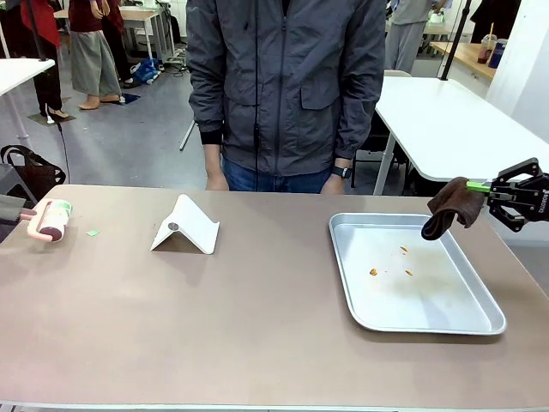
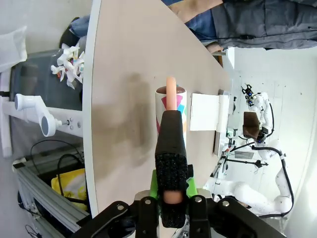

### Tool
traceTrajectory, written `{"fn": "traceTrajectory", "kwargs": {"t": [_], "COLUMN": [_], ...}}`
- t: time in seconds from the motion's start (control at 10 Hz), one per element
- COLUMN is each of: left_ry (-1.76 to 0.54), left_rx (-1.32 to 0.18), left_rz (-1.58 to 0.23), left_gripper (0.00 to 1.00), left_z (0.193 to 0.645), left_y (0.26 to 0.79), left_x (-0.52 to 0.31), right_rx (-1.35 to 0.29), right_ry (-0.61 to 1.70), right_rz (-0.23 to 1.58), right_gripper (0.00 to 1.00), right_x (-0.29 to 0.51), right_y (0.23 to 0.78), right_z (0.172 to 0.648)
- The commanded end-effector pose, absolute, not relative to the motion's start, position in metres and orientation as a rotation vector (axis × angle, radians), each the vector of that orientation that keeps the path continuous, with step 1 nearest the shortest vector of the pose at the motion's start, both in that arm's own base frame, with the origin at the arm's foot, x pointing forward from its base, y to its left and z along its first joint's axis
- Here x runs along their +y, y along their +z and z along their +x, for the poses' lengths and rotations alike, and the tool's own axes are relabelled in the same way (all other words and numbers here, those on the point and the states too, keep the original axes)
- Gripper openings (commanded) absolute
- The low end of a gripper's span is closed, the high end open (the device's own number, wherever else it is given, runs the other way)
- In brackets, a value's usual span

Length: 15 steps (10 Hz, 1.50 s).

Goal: Clean the surface of the table.
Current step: If a person points to the right, clean the right side of the table with your right hand, and if they point to the left, clean the left side with your left hand.

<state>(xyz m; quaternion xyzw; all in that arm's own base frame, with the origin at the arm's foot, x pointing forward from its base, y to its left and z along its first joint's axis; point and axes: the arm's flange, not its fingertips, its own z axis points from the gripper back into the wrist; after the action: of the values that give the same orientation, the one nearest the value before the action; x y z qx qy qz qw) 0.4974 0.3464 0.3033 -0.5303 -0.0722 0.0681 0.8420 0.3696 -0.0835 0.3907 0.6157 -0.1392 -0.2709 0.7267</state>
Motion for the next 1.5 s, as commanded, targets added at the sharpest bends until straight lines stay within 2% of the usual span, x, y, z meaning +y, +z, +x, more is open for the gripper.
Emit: {"fn": "traceTrajectory", "kwargs": {"t": [0.0, 0.3, 0.9, 1.4], "left_ry": [0.157, 0.170, 0.176, 0.139], "left_rx": [-0.165, -0.169, 0.029, 0.081], "left_rz": [-1.124, -1.079, -1.038, -1.033], "left_gripper": [0.22, 0.22, 0.22, 0.22], "left_z": [0.493, 0.500, 0.527, 0.558], "left_y": [0.300, 0.294, 0.286, 0.295], "left_x": [0.336, 0.328, 0.294, 0.250], "right_rx": [-0.311, -0.311, -0.311, -0.311], "right_ry": [-0.587, -0.587, -0.587, -0.587], "right_rz": [1.364, 1.364, 1.364, 1.364], "right_gripper": [0.00, 0.00, 0.00, 0.00], "right_x": [-0.082, -0.082, -0.082, -0.082], "right_y": [0.395, 0.395, 0.395, 0.395], "right_z": [0.369, 0.369, 0.369, 0.369]}}
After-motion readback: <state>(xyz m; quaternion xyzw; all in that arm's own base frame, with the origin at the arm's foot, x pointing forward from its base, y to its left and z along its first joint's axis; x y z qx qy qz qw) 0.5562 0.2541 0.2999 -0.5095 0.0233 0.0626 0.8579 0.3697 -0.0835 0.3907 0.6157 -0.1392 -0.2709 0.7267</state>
